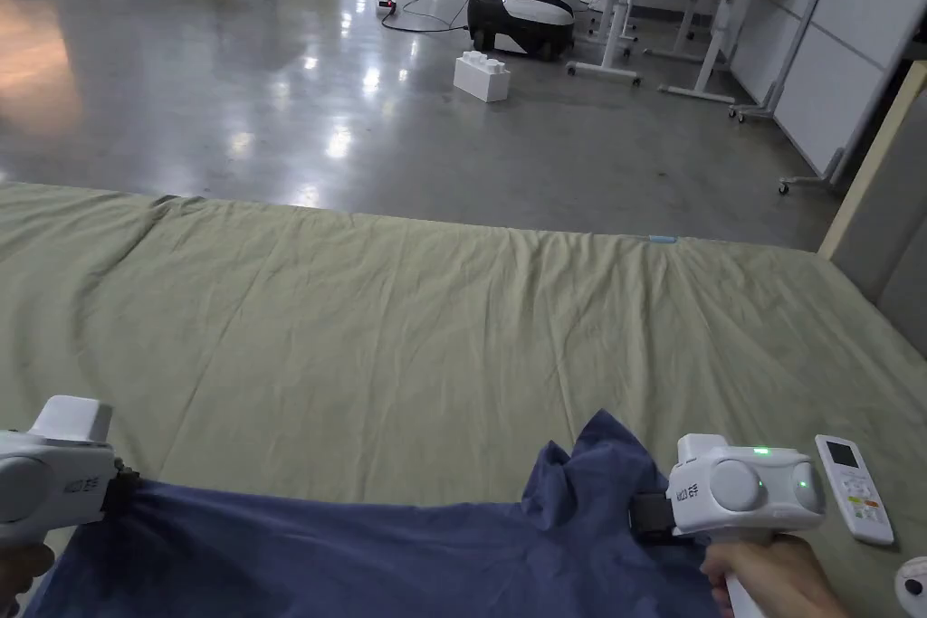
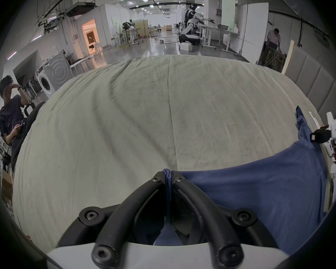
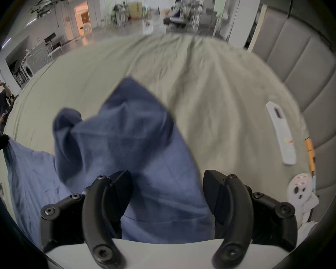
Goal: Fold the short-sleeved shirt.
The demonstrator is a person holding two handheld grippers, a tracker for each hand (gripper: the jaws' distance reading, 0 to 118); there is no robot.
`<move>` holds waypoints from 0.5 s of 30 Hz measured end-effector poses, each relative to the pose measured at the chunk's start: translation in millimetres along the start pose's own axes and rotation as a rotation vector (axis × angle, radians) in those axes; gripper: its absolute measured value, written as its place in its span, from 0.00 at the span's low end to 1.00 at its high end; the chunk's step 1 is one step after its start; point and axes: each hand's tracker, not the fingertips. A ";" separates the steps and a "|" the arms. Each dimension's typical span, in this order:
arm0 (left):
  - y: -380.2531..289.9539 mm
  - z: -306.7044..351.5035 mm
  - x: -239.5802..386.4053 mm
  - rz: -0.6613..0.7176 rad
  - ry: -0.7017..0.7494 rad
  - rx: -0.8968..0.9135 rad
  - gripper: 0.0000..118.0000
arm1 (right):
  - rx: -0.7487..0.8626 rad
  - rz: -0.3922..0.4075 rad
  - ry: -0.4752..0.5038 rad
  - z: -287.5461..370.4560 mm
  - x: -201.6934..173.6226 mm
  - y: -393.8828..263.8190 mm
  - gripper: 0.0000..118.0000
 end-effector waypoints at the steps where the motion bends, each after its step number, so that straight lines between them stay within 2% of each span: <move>1: -0.8 2.1 0.3 0.000 0.000 0.000 0.05 | -0.007 0.006 0.019 -6.5 -1.7 -2.3 0.63; 3: 0.0 1.1 -1.8 0.003 -0.001 0.001 0.05 | 0.042 0.025 -0.027 -4.3 -7.8 -3.8 0.60; 4: -0.2 1.6 -1.5 -0.002 -0.001 0.002 0.05 | 0.043 0.019 -0.028 -2.7 -9.6 -3.3 0.54; 6: 0.2 -1.2 -3.1 -0.005 -0.001 0.003 0.05 | 0.068 0.031 -0.042 5.1 -15.2 -6.9 0.27; 7: -0.1 -1.0 -2.8 -0.007 0.002 0.006 0.05 | 0.085 0.069 -0.059 6.5 -18.7 -6.3 0.08; 8: -0.3 -0.1 -2.1 -0.007 0.004 0.006 0.05 | 0.095 0.106 -0.064 7.2 -23.0 -6.0 0.02; 11: -3.3 6.3 0.6 0.001 0.022 0.014 0.05 | 0.125 0.127 -0.084 12.7 -26.5 -11.3 0.02; 14: -6.8 19.5 0.7 0.008 0.027 0.033 0.05 | 0.213 0.037 -0.095 32.7 -23.2 -22.3 0.02; 15: -7.3 24.3 -0.7 0.005 0.029 0.034 0.05 | 0.241 0.038 -0.101 42.3 -24.0 -25.8 0.02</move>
